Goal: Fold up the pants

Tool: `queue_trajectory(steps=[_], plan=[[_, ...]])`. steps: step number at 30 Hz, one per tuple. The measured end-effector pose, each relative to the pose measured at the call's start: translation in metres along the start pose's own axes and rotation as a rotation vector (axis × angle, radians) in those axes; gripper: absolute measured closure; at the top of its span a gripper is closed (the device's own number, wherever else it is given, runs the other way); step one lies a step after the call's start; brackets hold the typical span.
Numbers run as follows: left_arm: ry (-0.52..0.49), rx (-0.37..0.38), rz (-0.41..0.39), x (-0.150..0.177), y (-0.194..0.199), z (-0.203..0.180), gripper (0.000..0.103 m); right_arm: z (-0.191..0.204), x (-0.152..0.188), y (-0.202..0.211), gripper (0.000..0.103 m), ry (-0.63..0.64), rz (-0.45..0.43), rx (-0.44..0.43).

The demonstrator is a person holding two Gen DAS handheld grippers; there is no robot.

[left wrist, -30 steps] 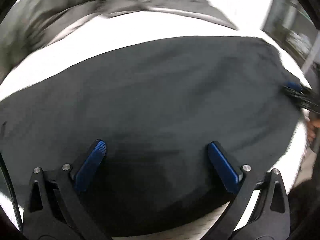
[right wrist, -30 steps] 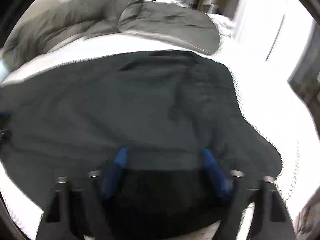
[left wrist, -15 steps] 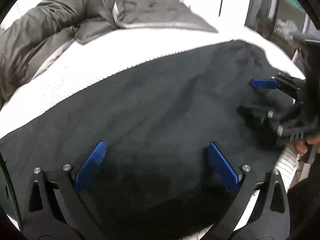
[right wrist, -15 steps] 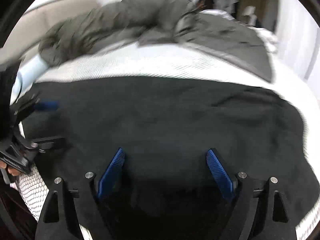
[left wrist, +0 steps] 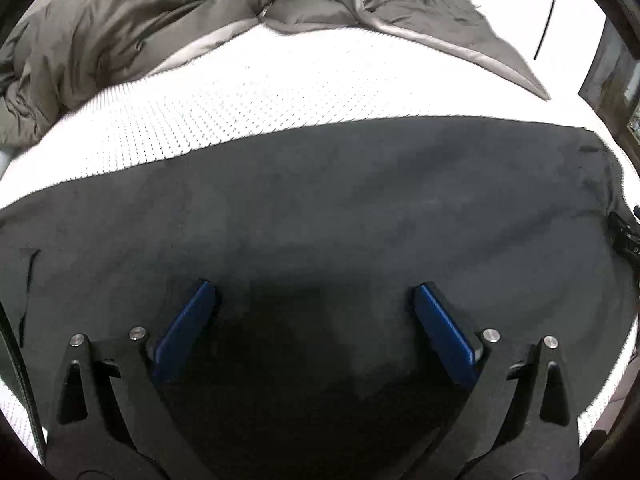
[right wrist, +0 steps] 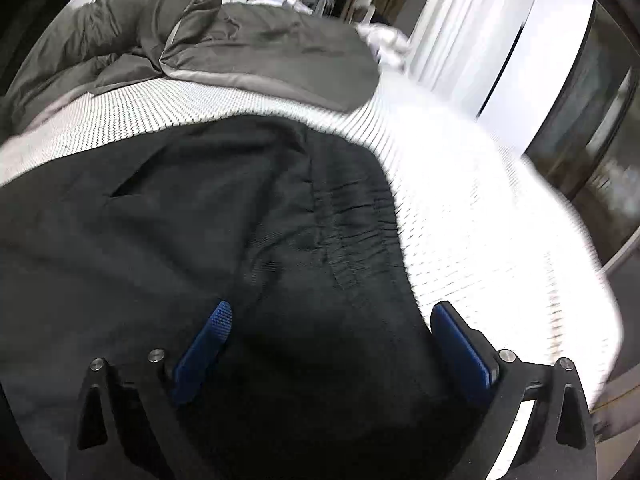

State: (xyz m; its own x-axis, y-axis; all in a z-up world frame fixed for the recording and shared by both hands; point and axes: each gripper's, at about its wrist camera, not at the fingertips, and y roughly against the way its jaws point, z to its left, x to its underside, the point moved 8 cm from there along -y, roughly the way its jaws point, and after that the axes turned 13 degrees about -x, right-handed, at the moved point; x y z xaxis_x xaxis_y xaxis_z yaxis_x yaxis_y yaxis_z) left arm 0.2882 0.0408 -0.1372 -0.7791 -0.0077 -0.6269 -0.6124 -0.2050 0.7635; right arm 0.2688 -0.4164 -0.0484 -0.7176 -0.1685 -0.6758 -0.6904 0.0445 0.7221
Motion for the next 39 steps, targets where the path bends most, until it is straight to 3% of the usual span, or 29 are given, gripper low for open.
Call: queue_trajectory(steps=[3, 5, 7, 10, 12, 13, 14, 17, 19, 21, 22, 24, 26, 28, 30, 32, 34, 36, 39], plan=[[-0.035, 0.093, -0.063, -0.005, 0.030, -0.023, 0.003, 0.015, -0.015, 0.029, 0.002, 0.052, -0.071, 0.029], [-0.096, 0.115, -0.123, -0.018, 0.042, -0.044, 0.003, 0.028, -0.026, 0.052, 0.002, 0.051, -0.126, -0.026], [-0.117, 0.117, -0.140, -0.029, 0.040, -0.059, 0.003, 0.062, -0.040, 0.058, 0.002, 0.024, -0.149, -0.190], [-0.125, 0.162, -0.092, -0.037, 0.028, -0.093, 0.008, 0.136, -0.058, 0.037, 0.002, 0.055, -0.093, -0.497], [-0.152, 0.145, -0.055, -0.037, 0.013, -0.105, 0.036, 0.182, -0.059, 0.011, 0.006, 0.123, -0.015, -0.595], [-0.172, 0.135, -0.033, -0.036, 0.003, -0.106, 0.042, 0.203, -0.055, -0.015, 0.019, 0.162, 0.066, -0.592], [-0.201, 0.108, -0.023, -0.033, -0.005, -0.105, 0.049, 0.213, -0.051, -0.028, 0.025, 0.198, 0.114, -0.557], [-0.190, 0.107, -0.038, -0.035, -0.011, -0.092, 0.049, 0.204, -0.052, -0.040, 0.026, 0.292, 0.105, -0.443], [-0.127, 0.048, -0.039, -0.042, -0.019, -0.069, 0.049, 0.162, -0.056, -0.038, 0.026, 0.305, 0.076, -0.272], [-0.065, 0.003, -0.028, -0.046, -0.027, -0.044, 0.046, 0.089, -0.052, -0.046, 0.029, 0.223, 0.081, -0.033], [-0.034, -0.018, -0.023, -0.047, -0.030, -0.033, 0.045, 0.054, -0.048, -0.052, 0.030, 0.114, 0.070, -0.016], [0.011, -0.032, -0.010, -0.047, -0.033, -0.021, 0.045, 0.033, -0.044, -0.059, 0.029, -0.008, 0.062, -0.097], [0.019, -0.042, -0.004, -0.049, -0.030, -0.018, 0.045, 0.037, -0.050, -0.053, 0.029, 0.036, 0.037, -0.081], [0.015, -0.037, -0.046, -0.056, -0.014, -0.025, 0.046, 0.046, -0.056, -0.036, 0.029, 0.067, 0.011, -0.048], [-0.009, 0.012, -0.122, -0.065, 0.005, -0.033, 0.045, 0.051, -0.060, -0.012, 0.029, 0.054, -0.042, -0.068], [-0.048, 0.045, -0.163, -0.072, 0.016, -0.053, 0.045, 0.077, -0.075, 0.005, 0.026, 0.055, -0.086, -0.164], [-0.075, 0.065, -0.141, -0.071, 0.009, -0.072, 0.045, 0.124, -0.086, 0.003, 0.026, 0.099, -0.075, -0.304], [-0.099, 0.070, -0.090, -0.064, -0.005, -0.092, 0.045, 0.177, -0.094, -0.013, 0.026, 0.153, -0.034, -0.455], [-0.127, 0.063, -0.053, -0.061, -0.021, -0.100, 0.045, 0.221, -0.098, -0.056, 0.027, 0.181, 0.063, -0.534]])
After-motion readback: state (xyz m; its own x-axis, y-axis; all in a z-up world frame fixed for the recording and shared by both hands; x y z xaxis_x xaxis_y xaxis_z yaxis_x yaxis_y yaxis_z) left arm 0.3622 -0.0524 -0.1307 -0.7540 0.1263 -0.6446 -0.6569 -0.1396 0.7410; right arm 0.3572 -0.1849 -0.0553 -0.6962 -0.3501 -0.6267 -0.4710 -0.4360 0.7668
